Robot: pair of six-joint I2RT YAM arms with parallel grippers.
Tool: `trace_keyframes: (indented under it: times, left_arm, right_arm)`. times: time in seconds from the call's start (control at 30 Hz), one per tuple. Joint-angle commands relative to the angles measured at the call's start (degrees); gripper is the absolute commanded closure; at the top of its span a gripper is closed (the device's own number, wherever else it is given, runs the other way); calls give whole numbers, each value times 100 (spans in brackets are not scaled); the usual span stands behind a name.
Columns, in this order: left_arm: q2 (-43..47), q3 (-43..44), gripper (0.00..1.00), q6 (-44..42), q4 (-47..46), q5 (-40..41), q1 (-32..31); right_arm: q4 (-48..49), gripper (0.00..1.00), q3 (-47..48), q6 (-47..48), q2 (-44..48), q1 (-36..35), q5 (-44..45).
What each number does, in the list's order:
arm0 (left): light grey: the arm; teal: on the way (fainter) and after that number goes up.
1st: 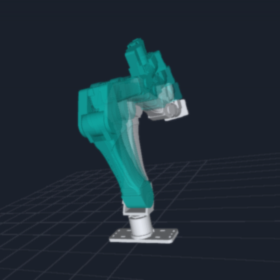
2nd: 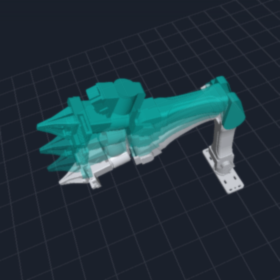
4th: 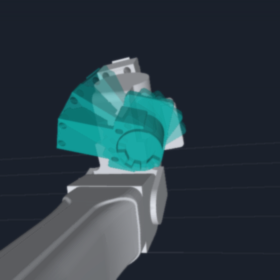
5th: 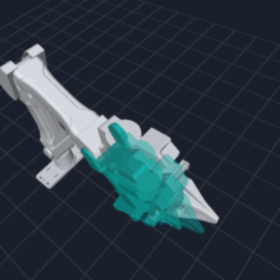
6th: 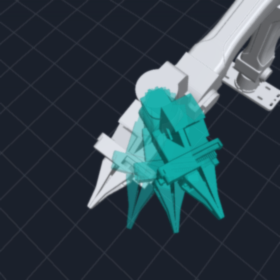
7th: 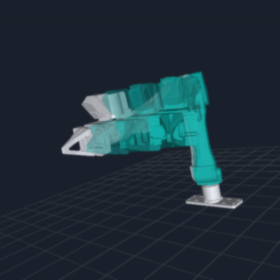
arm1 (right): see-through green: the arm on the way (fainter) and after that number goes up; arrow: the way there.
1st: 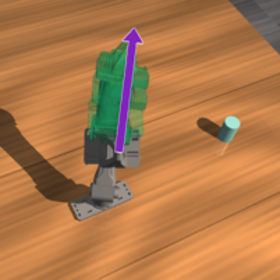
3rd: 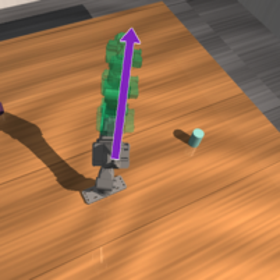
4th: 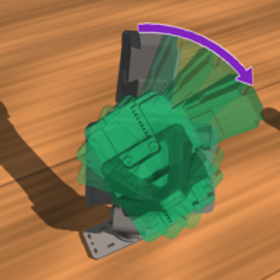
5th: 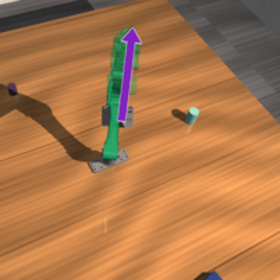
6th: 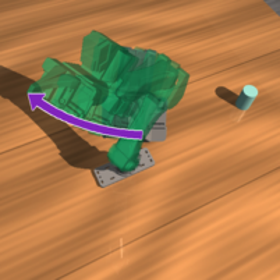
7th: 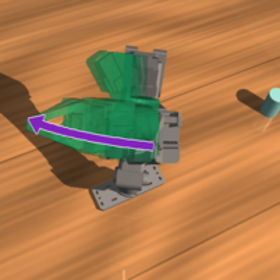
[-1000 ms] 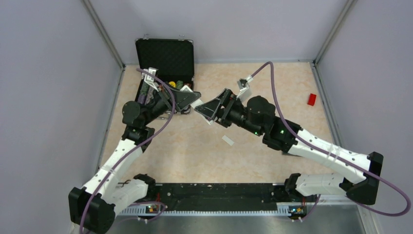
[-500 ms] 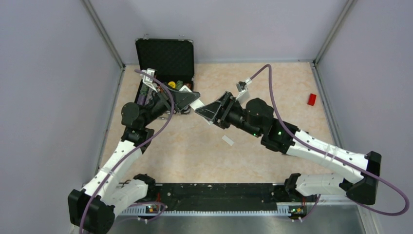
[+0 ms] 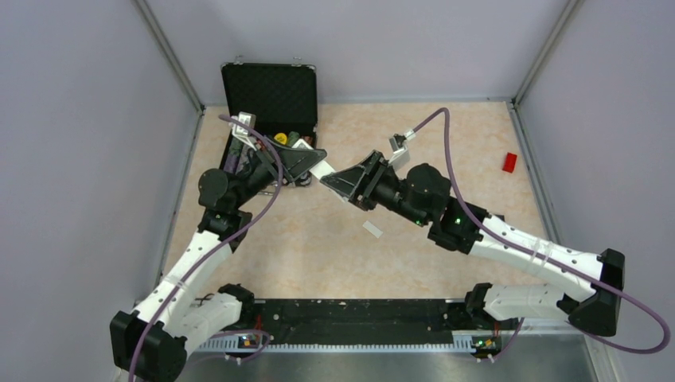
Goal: Load the batteries into the remote control
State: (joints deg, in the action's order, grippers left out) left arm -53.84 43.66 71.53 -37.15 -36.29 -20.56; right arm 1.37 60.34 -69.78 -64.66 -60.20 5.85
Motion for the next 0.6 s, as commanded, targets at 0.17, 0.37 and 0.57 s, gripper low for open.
trace_keyframes:
  times: [0.17,0.37,0.57]
  left_arm:
    - [78,197,100,1272,-1362,460,20]
    - [-148,178,100,2182,-2065,515,21]
    - [-62,180,100,2125,-1859,547,18]
  right_arm:
    - [-189,48,-350,-146,185,89,103]
    - [-186,46,-367,-92,140,139,93]
    - [-480,37,-309,-18,30,136,111]
